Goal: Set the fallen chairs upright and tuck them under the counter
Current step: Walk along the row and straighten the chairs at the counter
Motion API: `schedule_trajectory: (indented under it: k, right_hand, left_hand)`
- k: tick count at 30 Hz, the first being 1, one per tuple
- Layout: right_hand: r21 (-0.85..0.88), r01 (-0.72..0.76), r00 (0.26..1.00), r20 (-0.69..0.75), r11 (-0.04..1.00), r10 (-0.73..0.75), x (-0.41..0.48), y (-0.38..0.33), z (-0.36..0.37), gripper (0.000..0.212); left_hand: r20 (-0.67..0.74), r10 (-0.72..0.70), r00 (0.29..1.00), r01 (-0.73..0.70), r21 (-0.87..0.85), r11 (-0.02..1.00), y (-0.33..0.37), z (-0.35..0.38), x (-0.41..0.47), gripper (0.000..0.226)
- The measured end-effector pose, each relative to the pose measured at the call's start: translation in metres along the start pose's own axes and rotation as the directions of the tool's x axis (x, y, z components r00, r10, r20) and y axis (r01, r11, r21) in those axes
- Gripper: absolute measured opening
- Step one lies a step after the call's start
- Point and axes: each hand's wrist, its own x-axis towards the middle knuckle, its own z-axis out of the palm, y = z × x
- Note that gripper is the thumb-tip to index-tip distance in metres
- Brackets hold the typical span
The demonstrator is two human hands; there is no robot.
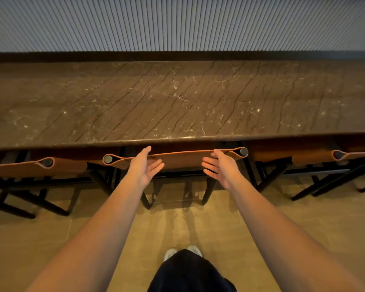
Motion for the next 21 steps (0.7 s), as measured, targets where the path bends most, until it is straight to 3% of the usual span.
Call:
schedule_trajectory:
  k: [6, 12, 16, 21]
  right_hand:
    - [0.082, 0.160, 0.987, -0.041, 0.984, -0.157, -0.042, -0.002, -0.035, 0.033]
    - [0.191, 0.276, 0.961, -0.081, 0.942, -0.265, -0.076, -0.012, -0.115, 0.037]
    - [0.225, 0.321, 0.947, -0.107, 0.920, -0.304, -0.092, -0.016, -0.194, 0.040]
    - [0.303, 0.328, 0.945, -0.101, 0.895, -0.312, -0.117, -0.019, -0.300, 0.042]
  left_hand:
    - [0.176, -0.060, 0.983, 0.031, 0.164, 0.986, -0.034, 0.036, -0.035, 0.052]
    - [0.353, 0.025, 0.935, -0.131, 0.280, 0.951, -0.064, 0.077, -0.072, 0.037]
    - [0.459, 0.064, 0.886, -0.214, 0.281, 0.936, -0.090, 0.105, -0.094, 0.020]
    - [0.506, 0.070, 0.860, -0.201, 0.210, 0.957, -0.148, 0.155, -0.129, 0.030]
